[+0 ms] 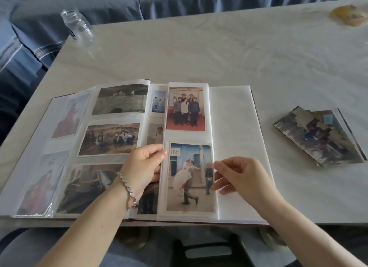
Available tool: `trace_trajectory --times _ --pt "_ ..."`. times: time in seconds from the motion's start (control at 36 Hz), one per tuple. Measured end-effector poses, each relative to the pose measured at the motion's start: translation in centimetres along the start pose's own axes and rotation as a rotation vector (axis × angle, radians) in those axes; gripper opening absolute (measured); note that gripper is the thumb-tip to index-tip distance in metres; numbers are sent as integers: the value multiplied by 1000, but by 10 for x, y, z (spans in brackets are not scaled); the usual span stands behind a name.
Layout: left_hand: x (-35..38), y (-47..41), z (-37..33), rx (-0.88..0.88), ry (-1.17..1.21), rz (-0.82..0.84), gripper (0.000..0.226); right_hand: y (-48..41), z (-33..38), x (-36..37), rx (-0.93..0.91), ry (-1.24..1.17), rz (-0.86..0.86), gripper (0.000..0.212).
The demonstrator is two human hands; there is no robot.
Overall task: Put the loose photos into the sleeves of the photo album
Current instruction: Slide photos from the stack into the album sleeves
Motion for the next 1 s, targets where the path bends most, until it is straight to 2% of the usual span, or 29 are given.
trace_trajectory --times 0.19,0.28,0.58,1.0 --pt "-2 3 -6 28 18 10 34 2 2 4 113 45 99 14" --pt "0 3 -5 16 19 36 34 -1 -1 1 148 84 63 21" --pt "0 2 -1 11 3 76 34 -4 -4 -2 -25 103 -199 10" --pt "-1 3 -1 16 -34 82 34 -1 -6 1 -133 102 -287 8"
Point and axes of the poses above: each hand's wrist, its own y-axis away from the middle knuckle, its own x-axis out of the palm, z = x × y, the point moved 6 cm from there along -y, towards the middle knuckle, and after that the axes turned 3 degrees about x, right-handed, at the moved point
